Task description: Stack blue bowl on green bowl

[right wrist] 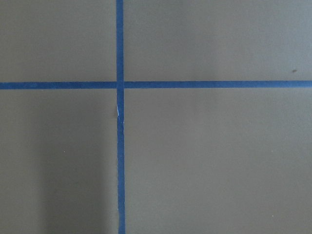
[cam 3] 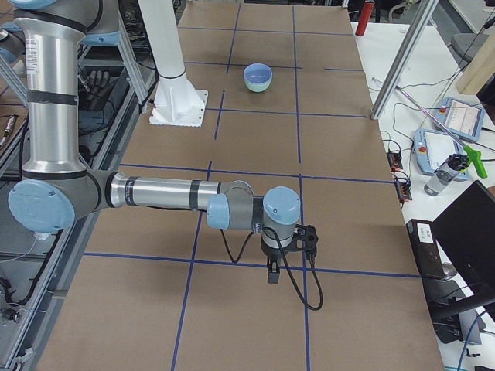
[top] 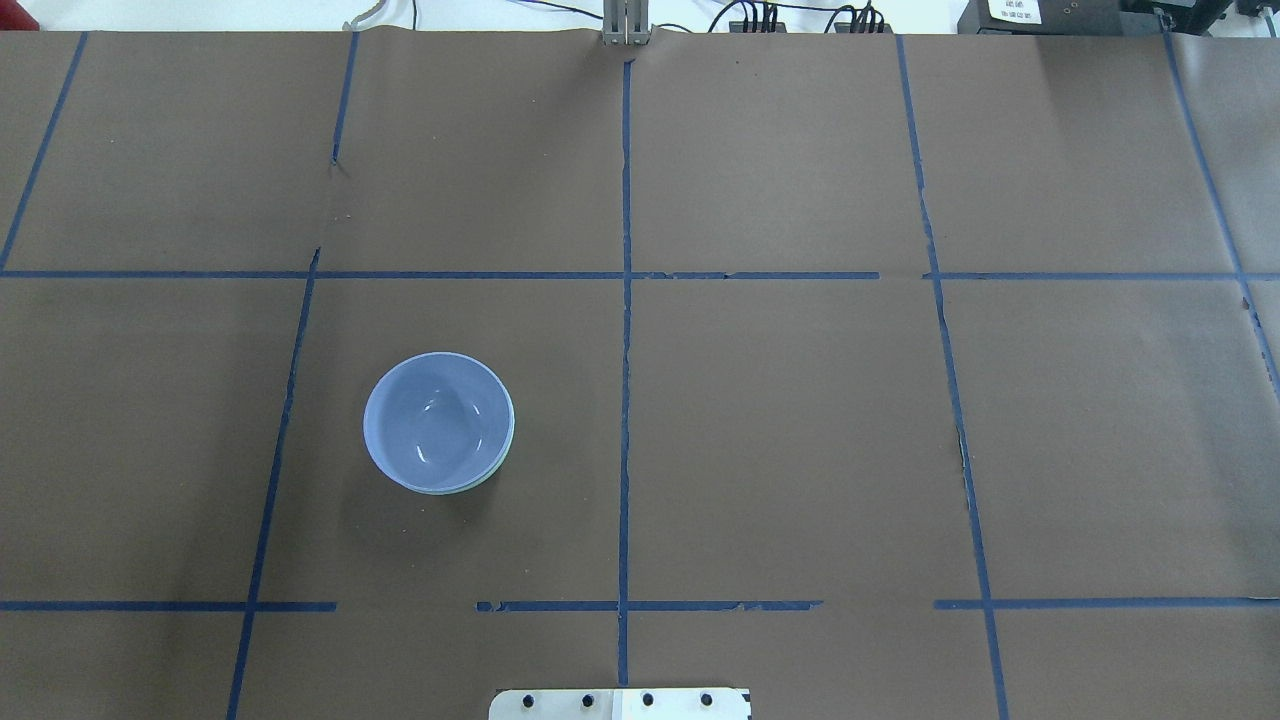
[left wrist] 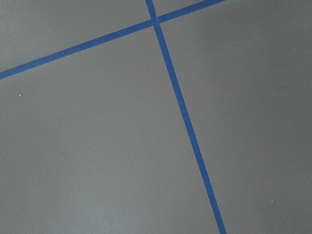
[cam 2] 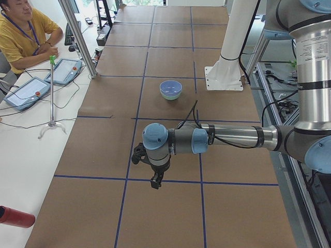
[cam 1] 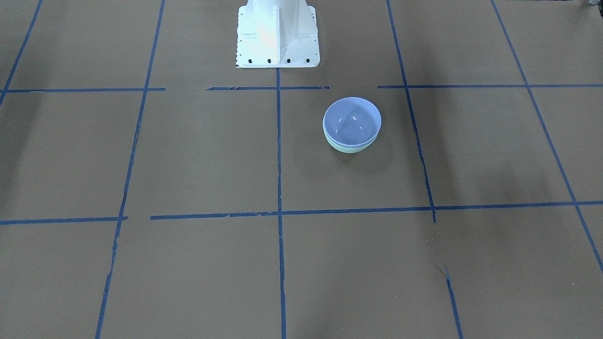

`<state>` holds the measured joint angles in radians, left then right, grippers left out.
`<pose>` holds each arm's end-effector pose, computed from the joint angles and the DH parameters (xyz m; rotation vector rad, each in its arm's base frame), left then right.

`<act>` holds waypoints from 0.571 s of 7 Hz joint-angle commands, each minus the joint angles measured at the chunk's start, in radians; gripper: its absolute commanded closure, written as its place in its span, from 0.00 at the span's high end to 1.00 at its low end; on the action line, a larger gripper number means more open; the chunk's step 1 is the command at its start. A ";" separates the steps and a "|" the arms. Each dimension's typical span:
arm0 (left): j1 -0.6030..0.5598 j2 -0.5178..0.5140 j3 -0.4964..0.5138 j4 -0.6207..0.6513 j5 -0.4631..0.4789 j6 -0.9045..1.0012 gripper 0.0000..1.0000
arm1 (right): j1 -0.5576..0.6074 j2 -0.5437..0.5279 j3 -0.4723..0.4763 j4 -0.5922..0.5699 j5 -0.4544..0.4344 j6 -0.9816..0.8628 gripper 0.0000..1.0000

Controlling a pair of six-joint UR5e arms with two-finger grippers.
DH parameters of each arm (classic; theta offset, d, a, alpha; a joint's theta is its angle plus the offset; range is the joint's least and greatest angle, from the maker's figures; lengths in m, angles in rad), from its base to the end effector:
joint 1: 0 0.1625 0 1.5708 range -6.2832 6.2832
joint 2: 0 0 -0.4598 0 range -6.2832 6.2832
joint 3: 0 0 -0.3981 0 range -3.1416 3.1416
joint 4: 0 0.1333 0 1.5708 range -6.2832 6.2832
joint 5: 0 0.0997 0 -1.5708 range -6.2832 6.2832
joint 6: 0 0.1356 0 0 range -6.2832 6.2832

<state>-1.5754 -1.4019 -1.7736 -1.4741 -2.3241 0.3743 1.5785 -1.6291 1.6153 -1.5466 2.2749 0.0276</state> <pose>-0.0424 -0.4137 0.7072 0.0835 0.7544 0.3282 0.0492 -0.4717 0.7293 0.0030 -0.7042 0.0302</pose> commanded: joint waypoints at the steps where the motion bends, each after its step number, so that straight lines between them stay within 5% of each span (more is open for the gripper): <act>1: 0.000 -0.003 -0.003 0.000 0.000 0.000 1.00 | 0.000 0.000 0.000 0.000 0.000 0.000 1.00; 4: 0.000 -0.005 -0.003 -0.008 0.000 0.000 1.00 | 0.000 0.000 0.000 0.000 0.000 0.000 1.00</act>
<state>-1.5754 -1.4054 -1.7762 -1.4800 -2.3240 0.3743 1.5784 -1.6291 1.6153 -1.5463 2.2749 0.0276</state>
